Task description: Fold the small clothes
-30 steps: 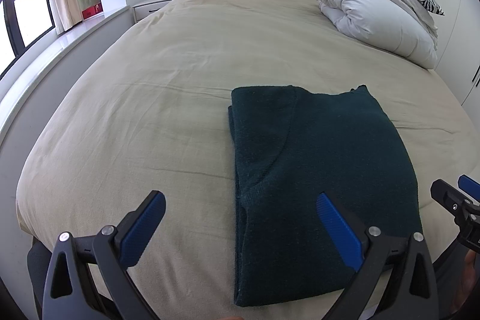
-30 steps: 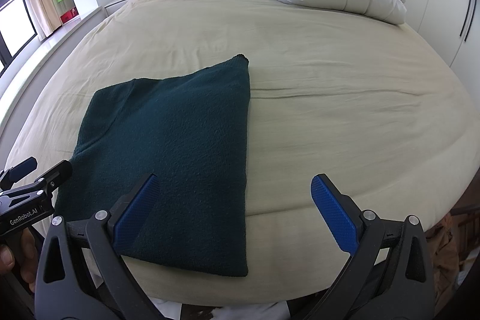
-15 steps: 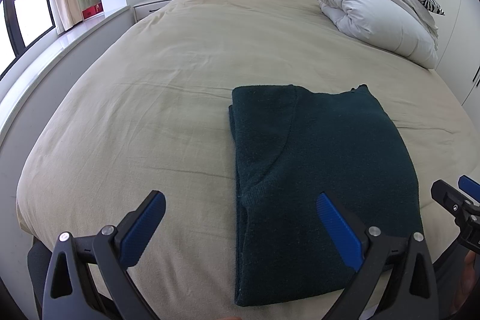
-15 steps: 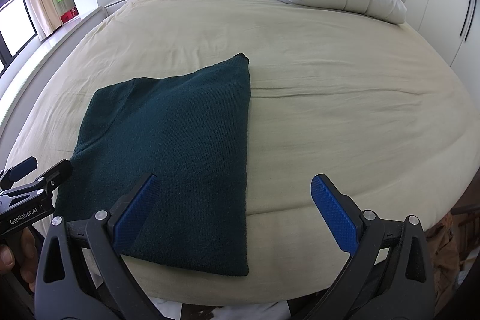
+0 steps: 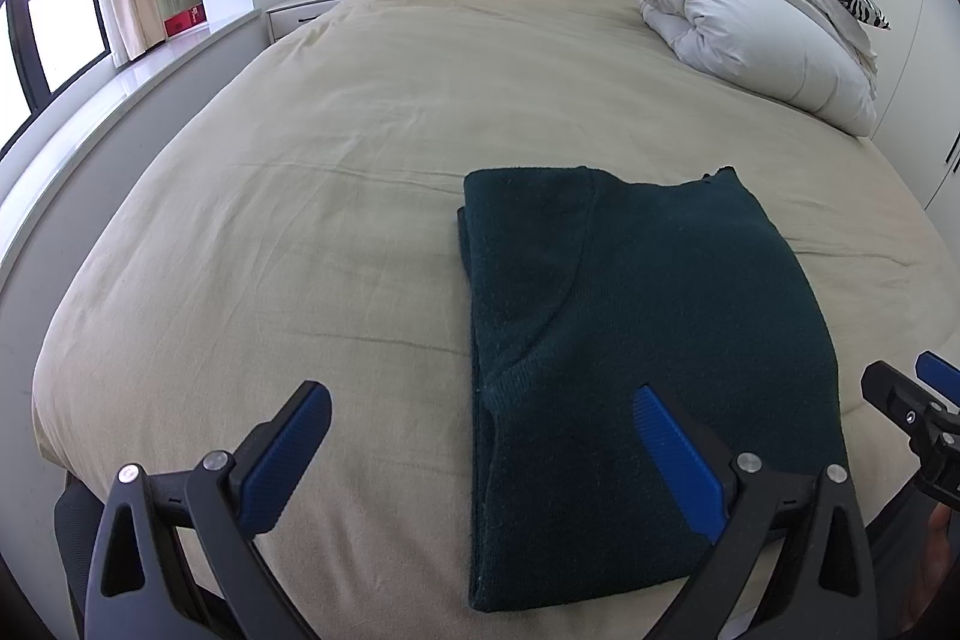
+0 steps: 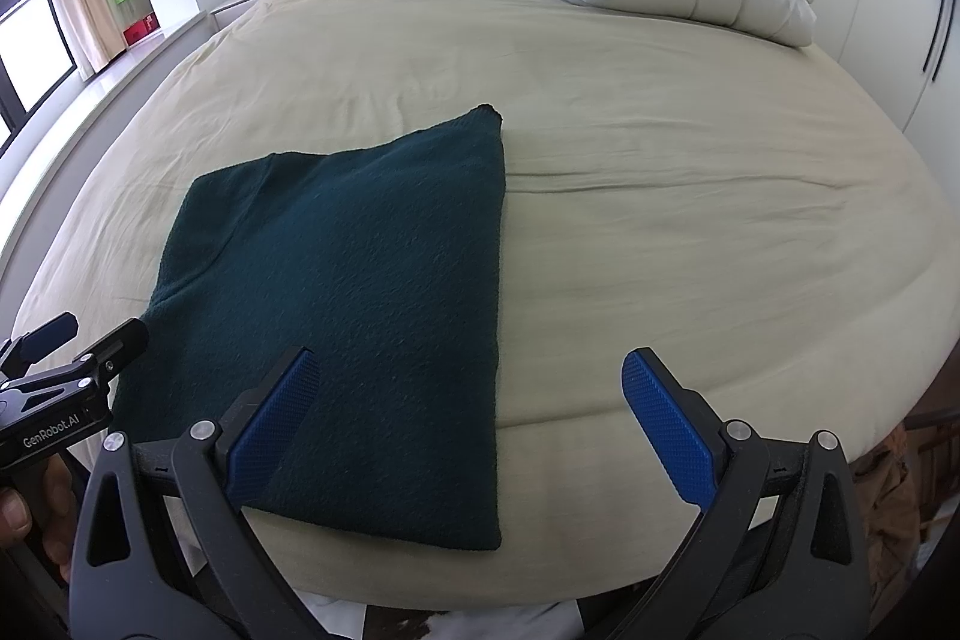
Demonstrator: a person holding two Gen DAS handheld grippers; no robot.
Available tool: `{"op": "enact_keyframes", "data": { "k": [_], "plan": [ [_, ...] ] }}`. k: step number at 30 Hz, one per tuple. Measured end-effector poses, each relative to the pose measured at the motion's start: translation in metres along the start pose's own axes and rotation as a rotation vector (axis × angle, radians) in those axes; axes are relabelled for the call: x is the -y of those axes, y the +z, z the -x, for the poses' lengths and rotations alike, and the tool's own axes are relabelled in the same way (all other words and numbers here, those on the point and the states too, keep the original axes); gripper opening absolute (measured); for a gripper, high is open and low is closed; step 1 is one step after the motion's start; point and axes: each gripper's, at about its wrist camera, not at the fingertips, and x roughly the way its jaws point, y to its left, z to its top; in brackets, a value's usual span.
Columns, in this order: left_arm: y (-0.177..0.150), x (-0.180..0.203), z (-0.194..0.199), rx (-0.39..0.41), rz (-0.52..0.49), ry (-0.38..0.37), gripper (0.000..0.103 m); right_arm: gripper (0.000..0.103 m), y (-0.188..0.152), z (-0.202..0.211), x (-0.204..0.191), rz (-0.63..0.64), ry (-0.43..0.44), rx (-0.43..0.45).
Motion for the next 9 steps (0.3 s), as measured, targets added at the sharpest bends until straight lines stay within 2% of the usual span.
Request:
{"op": "enact_keyframes", "data": {
  "k": [9],
  "plan": [
    [-0.0017, 0.0017, 0.0000, 0.010, -0.007, 0.006, 0.103, 0.103, -0.0010, -0.0009, -0.0004, 0.004, 0.005, -0.004]
  ]
}}
